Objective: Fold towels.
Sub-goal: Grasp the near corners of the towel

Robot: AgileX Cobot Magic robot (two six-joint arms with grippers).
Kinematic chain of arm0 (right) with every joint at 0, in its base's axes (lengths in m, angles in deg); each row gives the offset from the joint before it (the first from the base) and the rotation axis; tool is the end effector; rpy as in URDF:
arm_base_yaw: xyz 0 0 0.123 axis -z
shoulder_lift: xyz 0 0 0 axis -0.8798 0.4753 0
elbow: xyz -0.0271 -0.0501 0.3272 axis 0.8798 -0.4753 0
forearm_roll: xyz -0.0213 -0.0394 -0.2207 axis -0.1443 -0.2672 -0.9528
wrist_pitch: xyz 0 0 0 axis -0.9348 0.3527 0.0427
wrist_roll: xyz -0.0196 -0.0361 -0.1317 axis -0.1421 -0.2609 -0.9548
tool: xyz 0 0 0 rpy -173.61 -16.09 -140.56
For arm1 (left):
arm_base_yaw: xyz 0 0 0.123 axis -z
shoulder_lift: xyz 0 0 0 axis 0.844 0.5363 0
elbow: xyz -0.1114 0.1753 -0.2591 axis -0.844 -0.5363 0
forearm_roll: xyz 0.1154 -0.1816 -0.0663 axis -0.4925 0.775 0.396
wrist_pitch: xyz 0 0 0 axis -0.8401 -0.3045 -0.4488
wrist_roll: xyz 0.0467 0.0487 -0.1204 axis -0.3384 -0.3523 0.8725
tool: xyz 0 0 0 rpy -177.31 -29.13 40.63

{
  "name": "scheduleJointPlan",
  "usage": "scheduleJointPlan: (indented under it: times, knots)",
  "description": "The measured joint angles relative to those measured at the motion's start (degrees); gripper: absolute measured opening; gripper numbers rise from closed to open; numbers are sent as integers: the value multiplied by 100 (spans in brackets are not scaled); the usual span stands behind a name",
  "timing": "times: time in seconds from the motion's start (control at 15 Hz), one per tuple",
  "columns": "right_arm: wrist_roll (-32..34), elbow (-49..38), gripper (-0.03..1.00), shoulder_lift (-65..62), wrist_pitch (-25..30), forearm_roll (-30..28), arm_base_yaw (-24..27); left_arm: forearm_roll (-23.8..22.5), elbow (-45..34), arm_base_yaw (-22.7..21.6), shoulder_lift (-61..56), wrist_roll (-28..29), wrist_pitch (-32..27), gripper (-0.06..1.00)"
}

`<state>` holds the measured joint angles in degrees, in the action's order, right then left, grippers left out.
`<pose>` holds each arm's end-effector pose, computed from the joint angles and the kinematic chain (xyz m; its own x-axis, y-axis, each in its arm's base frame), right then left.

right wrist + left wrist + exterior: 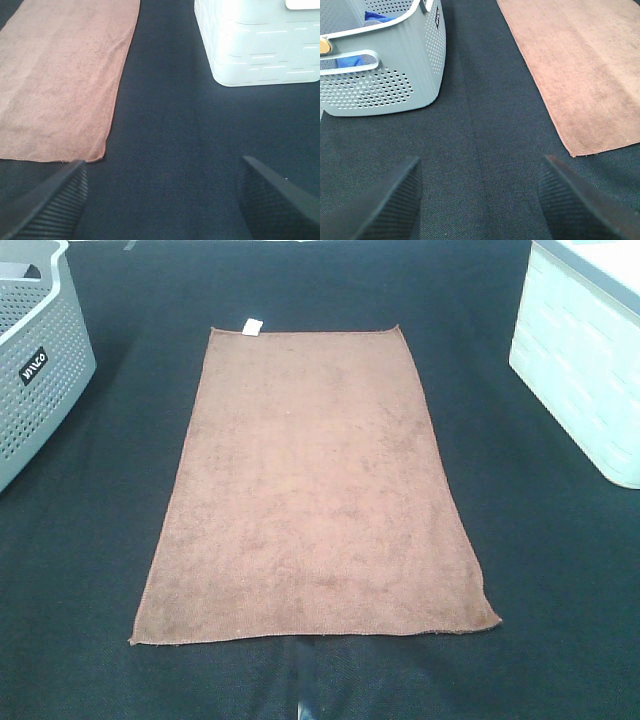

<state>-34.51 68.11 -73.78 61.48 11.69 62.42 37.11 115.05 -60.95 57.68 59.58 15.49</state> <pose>-0.0356 0.0081 0.2435 -0.4482 -0.0532 -0.8924 -0.0619 0.9977 -0.0283 -0.0344 -0.0185 0.2445 -0.4327 0.1149 -0.8942 0.1100 0.9912 0.0741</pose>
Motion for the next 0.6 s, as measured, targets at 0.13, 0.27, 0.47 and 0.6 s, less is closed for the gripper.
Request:
scheduleJointPlan:
  times: [0.13, 0.27, 0.47, 0.6]
  knots:
    - [0, 0, 77, 0, 0, 0, 0, 0, 0, 0, 0, 0, 0, 63]
    - [0, 0, 77, 0, 0, 0, 0, 0, 0, 0, 0, 0, 0, 63]
    - [0, 0, 77, 0, 0, 0, 0, 0, 0, 0, 0, 0, 0, 63]
    - [0, 0, 77, 0, 0, 0, 0, 0, 0, 0, 0, 0, 0, 63]
